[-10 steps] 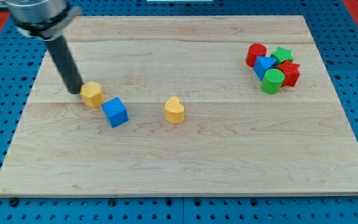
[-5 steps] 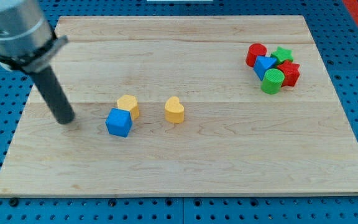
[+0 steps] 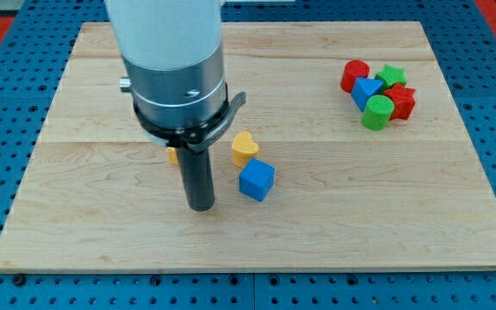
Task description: Move blue ciube towards center
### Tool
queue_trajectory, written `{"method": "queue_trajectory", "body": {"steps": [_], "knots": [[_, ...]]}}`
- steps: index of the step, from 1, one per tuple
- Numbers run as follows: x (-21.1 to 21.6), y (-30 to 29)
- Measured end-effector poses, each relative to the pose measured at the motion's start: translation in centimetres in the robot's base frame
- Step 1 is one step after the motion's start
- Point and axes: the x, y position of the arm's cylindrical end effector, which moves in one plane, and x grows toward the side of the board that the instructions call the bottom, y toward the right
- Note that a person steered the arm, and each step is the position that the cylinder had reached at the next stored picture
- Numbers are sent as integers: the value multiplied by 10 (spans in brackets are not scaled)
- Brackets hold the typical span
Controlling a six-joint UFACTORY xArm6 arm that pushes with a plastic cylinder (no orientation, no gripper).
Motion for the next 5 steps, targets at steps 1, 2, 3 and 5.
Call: {"method": "queue_trajectory", "body": {"steps": [1, 2, 3, 5], "knots": [[8, -12], [12, -16], [13, -2], [7, 72]]}}
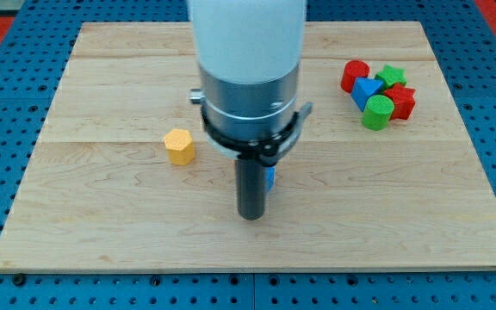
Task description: Move blue ciube towards center
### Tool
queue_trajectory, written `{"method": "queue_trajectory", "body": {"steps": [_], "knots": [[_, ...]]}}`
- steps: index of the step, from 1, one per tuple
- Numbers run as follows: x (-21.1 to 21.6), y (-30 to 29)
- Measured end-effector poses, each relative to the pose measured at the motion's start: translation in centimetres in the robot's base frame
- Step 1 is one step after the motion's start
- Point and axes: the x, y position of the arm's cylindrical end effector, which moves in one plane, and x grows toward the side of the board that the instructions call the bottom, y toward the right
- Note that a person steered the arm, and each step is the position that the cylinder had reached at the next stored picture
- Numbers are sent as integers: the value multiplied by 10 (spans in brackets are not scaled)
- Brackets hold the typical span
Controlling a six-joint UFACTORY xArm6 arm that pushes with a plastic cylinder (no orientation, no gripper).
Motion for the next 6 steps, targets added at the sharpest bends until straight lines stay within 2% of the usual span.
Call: {"method": "queue_trajectory", "body": {"steps": [2, 4, 5, 6], "knots": [[-27, -6], [-95, 4], [-113, 24], [-105, 107]]}}
